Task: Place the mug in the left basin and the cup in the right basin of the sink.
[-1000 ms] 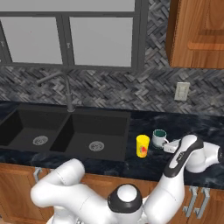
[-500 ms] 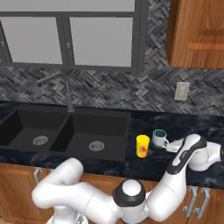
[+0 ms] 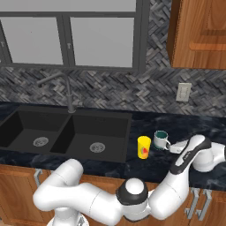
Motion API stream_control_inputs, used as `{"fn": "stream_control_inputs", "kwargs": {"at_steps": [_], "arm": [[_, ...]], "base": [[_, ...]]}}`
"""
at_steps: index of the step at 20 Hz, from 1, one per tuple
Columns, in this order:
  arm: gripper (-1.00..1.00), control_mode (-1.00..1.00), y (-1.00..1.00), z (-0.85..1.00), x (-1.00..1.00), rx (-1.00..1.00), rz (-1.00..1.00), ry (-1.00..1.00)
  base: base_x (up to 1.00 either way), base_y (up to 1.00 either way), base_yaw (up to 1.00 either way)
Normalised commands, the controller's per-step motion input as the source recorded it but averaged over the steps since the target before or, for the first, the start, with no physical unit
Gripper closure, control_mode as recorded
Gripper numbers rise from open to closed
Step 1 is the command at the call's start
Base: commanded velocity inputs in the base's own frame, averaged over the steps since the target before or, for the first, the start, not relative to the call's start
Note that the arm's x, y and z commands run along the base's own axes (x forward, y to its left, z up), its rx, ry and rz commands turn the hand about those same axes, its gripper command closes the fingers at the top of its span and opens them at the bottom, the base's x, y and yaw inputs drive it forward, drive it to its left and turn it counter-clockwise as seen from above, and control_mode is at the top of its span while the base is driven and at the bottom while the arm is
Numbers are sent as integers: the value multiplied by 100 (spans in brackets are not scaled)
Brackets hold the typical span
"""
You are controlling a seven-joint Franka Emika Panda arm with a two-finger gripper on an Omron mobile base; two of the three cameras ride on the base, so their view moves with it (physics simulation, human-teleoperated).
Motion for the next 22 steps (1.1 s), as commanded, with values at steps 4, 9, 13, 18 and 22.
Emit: {"fn": "stream_control_inputs", "kwargs": {"at_steps": [4, 9, 13, 18, 22], "arm": [[-100, -100, 5, 0, -23, 0, 0, 0], [-100, -100, 19, 0, -20, 0, 0, 0], [-100, -100, 30, 2, -10, 0, 0, 0], [-100, -100, 20, 2, 1, 0, 0, 0], [-100, -100, 12, 1, 12, 0, 0, 0]], "base": [[0, 0, 0], [0, 0, 0], [0, 0, 0], [0, 0, 0], [0, 0, 0]]}}
